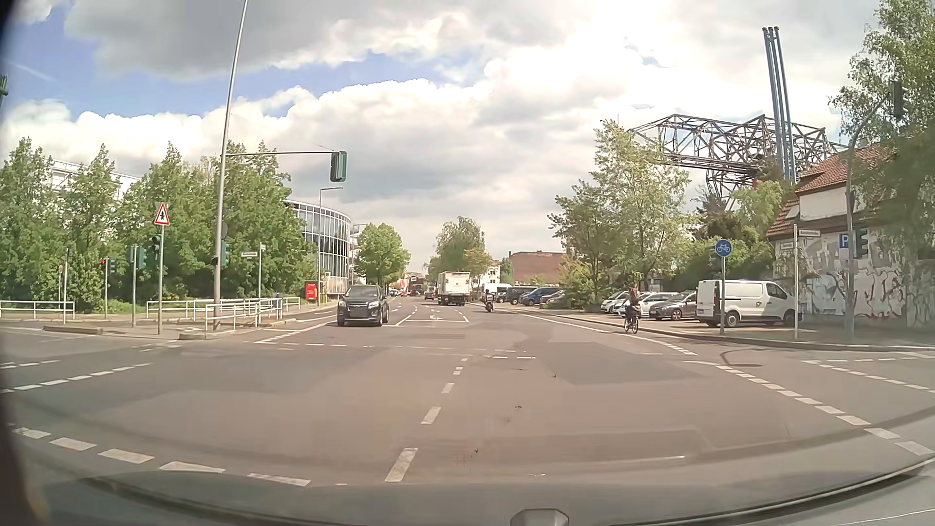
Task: Follow the waypoints while adhering to traffic rules and regulations
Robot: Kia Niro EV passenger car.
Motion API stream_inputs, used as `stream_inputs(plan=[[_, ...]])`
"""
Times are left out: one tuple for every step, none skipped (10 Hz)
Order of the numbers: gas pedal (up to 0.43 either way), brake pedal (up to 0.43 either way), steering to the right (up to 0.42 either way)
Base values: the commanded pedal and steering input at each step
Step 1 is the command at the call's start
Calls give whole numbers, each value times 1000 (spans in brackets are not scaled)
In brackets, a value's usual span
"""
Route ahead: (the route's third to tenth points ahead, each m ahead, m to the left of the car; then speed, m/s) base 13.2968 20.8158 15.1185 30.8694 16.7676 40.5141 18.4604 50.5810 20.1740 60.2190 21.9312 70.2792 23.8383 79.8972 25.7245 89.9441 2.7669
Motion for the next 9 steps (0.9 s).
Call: stream_inputs(plan=[[0, 220, -1], [0, 220, -3], [0, 220, -4], [0, 226, -8], [0, 220, -19], [0, 201, -27], [0, 201, -30], [0, 189, -28], [0, 183, -27]])
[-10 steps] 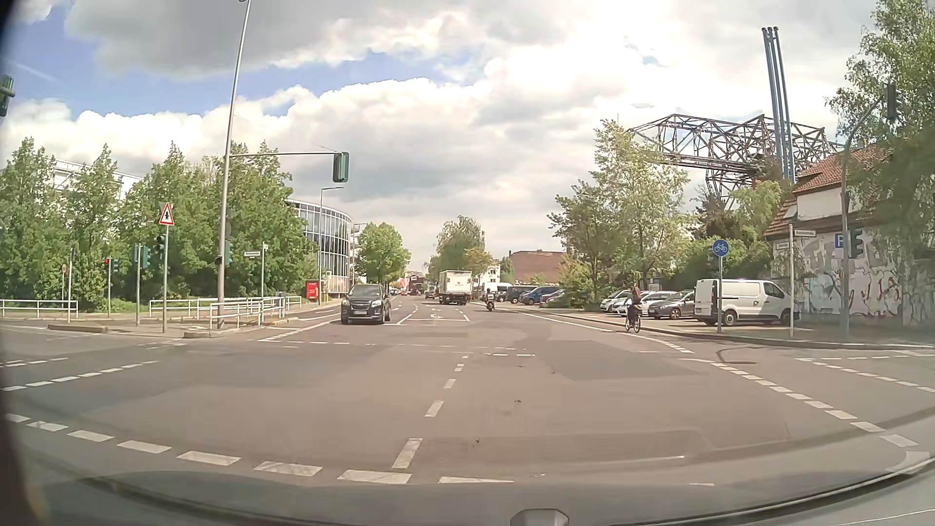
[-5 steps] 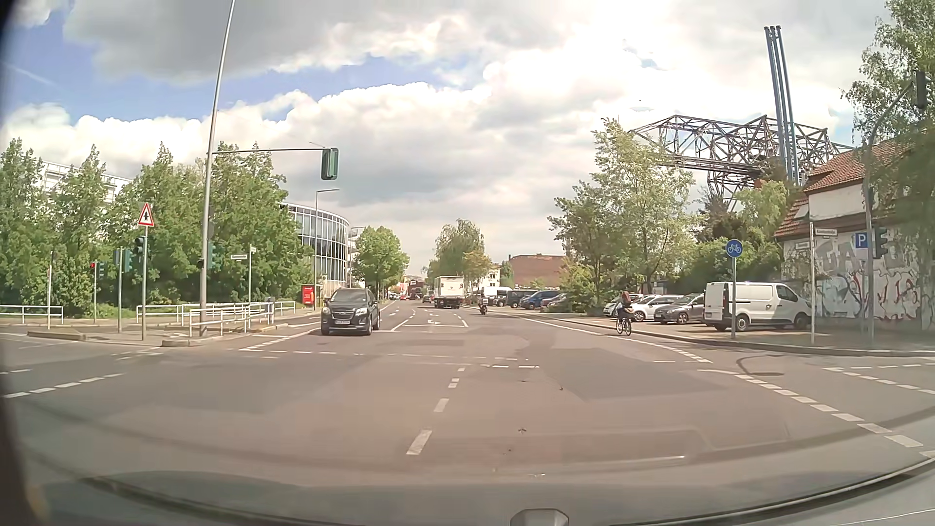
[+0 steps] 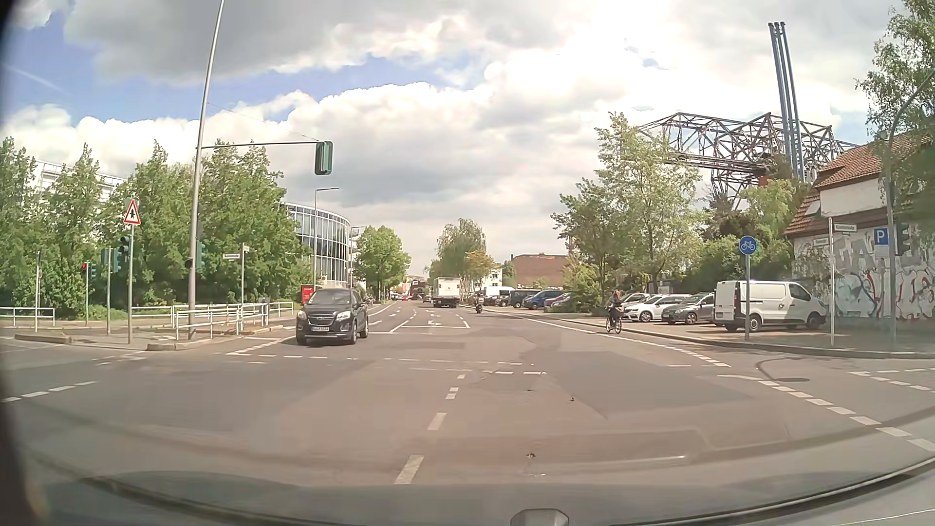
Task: Follow the waypoints while adhering to traffic rules and regulations
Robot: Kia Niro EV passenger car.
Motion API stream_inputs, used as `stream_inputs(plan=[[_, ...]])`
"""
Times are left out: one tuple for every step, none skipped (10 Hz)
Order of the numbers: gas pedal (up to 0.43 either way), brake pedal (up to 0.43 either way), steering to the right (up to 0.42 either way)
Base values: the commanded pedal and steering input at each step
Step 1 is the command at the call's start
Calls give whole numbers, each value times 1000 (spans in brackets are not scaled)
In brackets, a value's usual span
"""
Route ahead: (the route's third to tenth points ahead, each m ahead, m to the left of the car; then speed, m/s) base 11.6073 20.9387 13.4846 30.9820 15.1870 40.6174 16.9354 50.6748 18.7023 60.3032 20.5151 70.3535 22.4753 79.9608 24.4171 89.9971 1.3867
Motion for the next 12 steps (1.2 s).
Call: stream_inputs(plan=[[0, 177, -26], [0, 159, -19], [0, 122, -16], [0, 30, -15], [0, 30, -15], [0, 30, -15], [189, 24, -16], [240, 30, -19], [240, 30, -21], [248, 30, -21], [268, 30, -24], [311, 30, -28]])
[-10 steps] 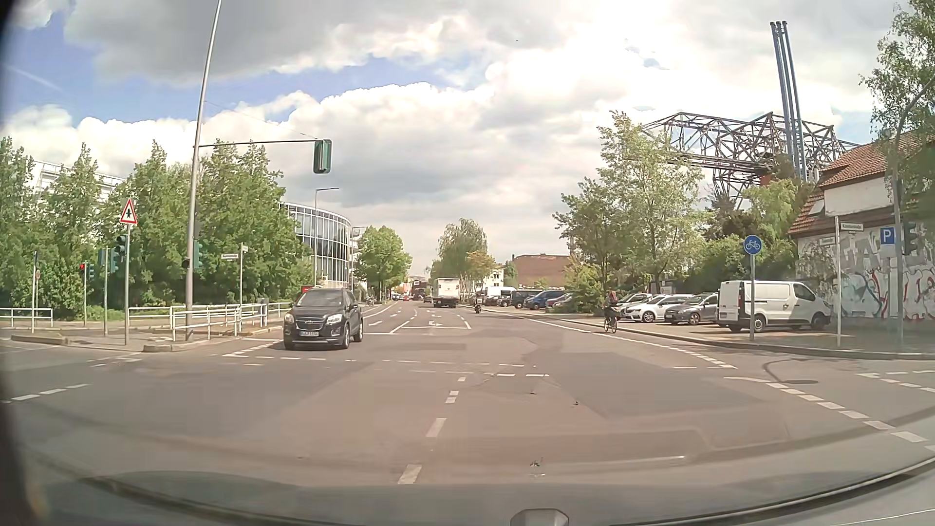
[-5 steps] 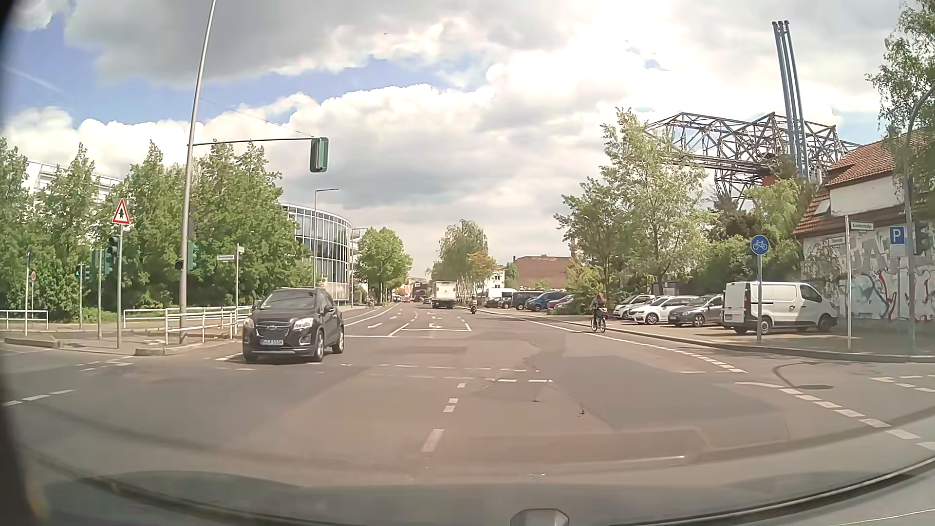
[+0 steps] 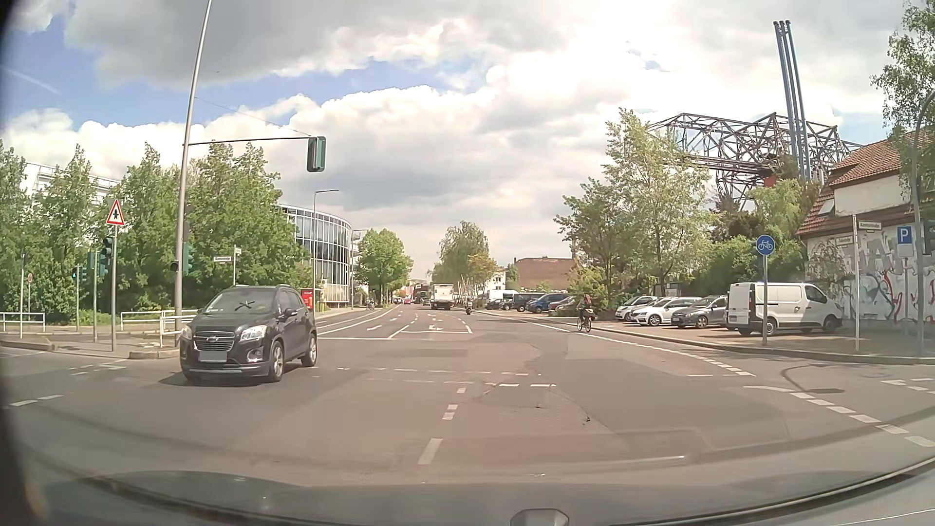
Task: Follow the waypoints while adhering to traffic rules and regulations
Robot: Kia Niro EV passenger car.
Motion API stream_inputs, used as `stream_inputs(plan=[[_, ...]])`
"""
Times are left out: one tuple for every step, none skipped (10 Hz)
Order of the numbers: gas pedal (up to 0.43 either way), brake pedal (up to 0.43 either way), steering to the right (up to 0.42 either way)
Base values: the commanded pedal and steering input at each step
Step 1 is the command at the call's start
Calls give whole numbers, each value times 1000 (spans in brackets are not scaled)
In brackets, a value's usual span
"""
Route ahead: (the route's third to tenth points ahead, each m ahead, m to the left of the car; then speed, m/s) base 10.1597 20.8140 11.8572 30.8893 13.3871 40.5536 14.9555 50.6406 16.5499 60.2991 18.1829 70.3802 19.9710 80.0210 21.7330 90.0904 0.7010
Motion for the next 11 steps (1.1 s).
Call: stream_inputs(plan=[[319, 30, -29], [319, 24, -33], [319, 30, -45], [319, 30, -68], [319, 30, -98], [319, 30, -121], [319, 30, -155], [319, 30, -188], [319, 24, -231], [319, 30, -271], [319, 24, -326]])
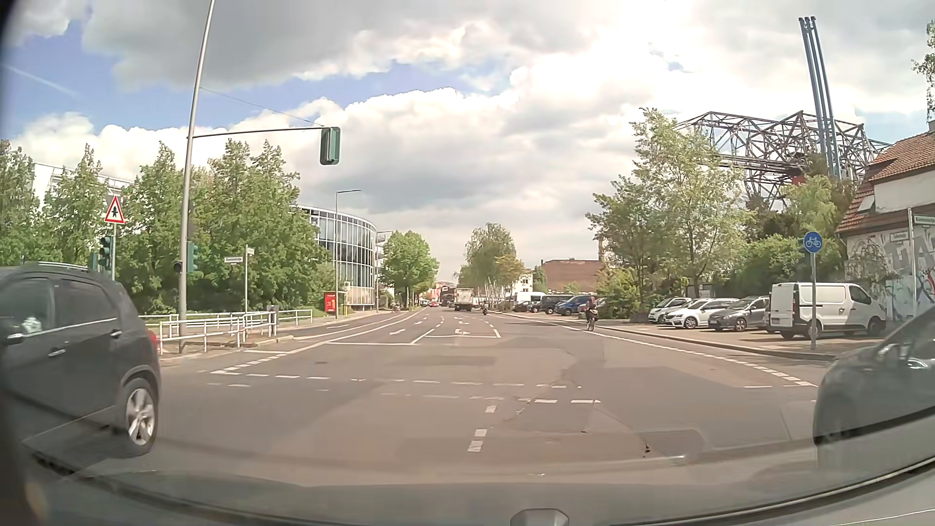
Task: Follow the waypoints while adhering to traffic rules and regulations
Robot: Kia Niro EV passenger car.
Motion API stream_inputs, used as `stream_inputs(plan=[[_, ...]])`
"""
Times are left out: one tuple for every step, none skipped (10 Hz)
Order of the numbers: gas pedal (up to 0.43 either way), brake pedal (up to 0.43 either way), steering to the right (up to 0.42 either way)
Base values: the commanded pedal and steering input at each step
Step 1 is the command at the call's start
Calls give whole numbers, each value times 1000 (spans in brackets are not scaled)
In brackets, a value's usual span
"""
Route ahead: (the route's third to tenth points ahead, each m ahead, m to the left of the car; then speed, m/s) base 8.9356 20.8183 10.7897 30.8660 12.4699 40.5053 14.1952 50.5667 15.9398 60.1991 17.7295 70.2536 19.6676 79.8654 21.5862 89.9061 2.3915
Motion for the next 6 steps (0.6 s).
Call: stream_inputs(plan=[[319, 24, -419], [331, 24, -514], [370, 24, -592], [378, 24, -641], [378, 24, -703], [409, 24, -737]])
